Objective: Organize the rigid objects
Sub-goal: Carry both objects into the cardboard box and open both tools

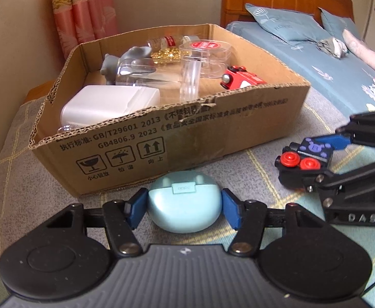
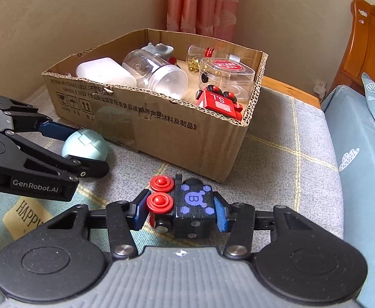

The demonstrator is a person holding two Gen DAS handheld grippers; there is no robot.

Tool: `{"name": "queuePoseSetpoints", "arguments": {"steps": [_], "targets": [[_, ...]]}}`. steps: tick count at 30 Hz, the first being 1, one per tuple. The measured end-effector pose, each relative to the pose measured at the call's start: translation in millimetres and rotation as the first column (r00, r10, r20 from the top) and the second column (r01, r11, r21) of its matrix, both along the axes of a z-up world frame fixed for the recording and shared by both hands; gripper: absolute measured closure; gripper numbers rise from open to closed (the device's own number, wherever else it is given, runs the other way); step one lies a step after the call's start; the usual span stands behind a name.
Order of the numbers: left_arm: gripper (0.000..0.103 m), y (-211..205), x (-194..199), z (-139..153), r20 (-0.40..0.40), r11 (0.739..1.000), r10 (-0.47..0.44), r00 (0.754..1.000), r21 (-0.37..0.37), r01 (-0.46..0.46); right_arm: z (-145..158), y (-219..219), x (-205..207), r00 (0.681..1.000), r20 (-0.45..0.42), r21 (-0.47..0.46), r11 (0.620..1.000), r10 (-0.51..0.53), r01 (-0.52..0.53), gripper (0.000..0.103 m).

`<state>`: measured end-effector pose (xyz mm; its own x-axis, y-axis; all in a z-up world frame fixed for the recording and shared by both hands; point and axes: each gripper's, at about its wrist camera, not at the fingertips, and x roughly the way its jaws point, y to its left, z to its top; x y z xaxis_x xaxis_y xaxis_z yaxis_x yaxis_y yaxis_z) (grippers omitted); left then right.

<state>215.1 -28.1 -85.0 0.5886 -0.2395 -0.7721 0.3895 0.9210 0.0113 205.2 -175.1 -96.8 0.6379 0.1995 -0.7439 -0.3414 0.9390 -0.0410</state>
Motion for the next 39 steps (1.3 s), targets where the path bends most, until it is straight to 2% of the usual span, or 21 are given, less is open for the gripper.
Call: {"name": "queuePoseSetpoints", "arguments": {"steps": [4,10,18,22,31,37,39], "targets": [[0.043,1.6,-6.0,4.2,-0.008,0.999,-0.04,0.999,0.02,0.04,9.6,-5.1,-4.8,1.0,-0.001,0.008,1.0,0.02,-0.02,0.048],[0.043,6.4,-11.5,15.7,-0.028,0.997,-0.072,0.997,0.01,0.072,24.6,-8.6,-11.9,0.999,0.012,-0.003,0.999,0.05,-0.05,0.048],[0.043,7.3,-24.8,45.3,-0.005,0.994,-0.11,0.994,-0.007,0.11,48.3,-9.9,-19.6,0.995,0.044,0.01,0.995,0.095,-0.095,0.048],[0.043,3.5,-26.8,67.3,0.031,0.989,-0.142,0.989,-0.027,0.143,63.3,-12.6,-20.0,0.992,0.075,0.017,0.994,0.102,-0.104,0.048],[0.043,-22.5,7.5,105.1,0.138,0.984,-0.167,0.976,-0.041,0.174,100.6,-23.1,-11.6,0.983,0.165,-0.008,0.996,0.084,-0.084,0.048],[0.042,-30.8,38.7,95.2,0.117,0.988,-0.131,0.984,-0.062,0.139,117.3,-29.2,0.8,0.979,0.194,-0.009,0.998,0.057,-0.057,0.048],[0.033,-26.0,41.9,90.7,0.112,0.99,-0.099,0.989,-0.093,0.11,119.4,-28.7,7.0,0.979,0.195,-0.01,0.999,0.053,-0.052,0.048]]}}
